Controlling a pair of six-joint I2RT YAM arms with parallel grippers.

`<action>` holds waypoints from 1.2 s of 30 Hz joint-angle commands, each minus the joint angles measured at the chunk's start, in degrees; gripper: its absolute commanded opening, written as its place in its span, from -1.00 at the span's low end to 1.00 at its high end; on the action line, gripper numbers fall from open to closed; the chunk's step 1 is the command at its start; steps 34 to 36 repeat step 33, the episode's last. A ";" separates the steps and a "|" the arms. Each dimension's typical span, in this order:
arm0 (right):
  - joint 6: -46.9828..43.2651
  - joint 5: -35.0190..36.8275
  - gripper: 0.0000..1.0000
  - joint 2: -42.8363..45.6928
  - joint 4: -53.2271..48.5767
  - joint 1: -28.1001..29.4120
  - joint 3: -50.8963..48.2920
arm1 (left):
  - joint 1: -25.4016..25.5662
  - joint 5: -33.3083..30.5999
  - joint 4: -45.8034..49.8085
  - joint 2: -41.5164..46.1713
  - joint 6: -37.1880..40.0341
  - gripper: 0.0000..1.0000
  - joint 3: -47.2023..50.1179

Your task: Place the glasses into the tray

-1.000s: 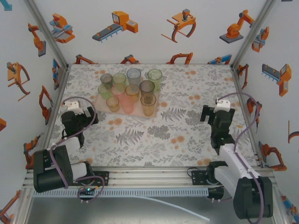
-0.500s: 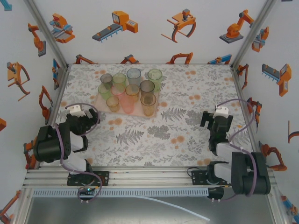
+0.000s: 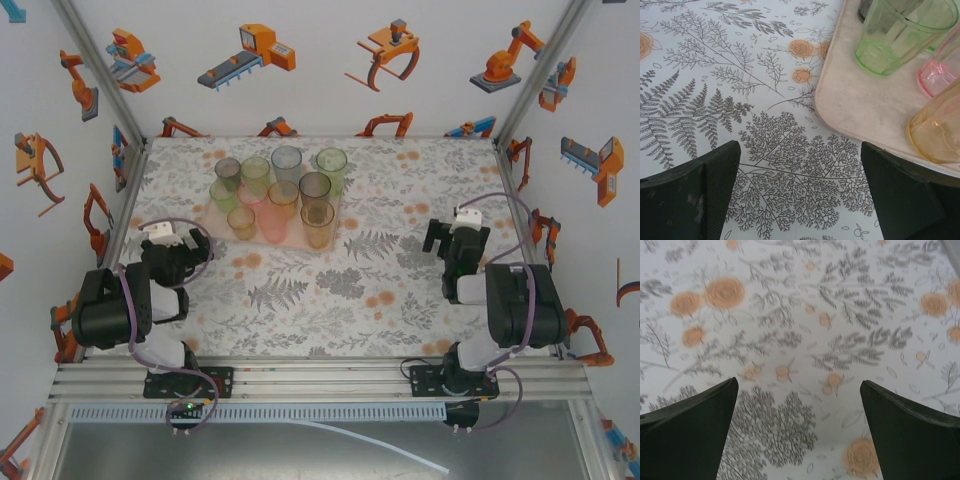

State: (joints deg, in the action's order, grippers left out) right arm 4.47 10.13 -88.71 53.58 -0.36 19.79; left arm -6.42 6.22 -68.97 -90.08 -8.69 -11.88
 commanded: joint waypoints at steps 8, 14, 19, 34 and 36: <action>0.63 -0.08 0.99 0.21 -1.82 -0.43 1.46 | 3.67 -5.25 15.90 1.93 2.77 0.94 -8.57; 0.56 -0.11 0.99 0.20 -1.83 -0.39 1.48 | 4.64 -6.26 18.26 1.92 3.73 0.94 -9.86; 0.55 -0.11 0.99 0.20 -1.83 -0.43 1.48 | 5.10 -6.78 18.82 1.89 4.16 0.94 -10.14; 0.56 -0.11 0.99 0.29 -1.97 -0.43 1.48 | 5.95 -6.21 20.82 1.67 5.57 0.94 -11.32; 0.56 -0.11 0.99 0.29 -1.97 -0.43 1.48 | 5.95 -6.21 20.82 1.67 5.57 0.94 -11.32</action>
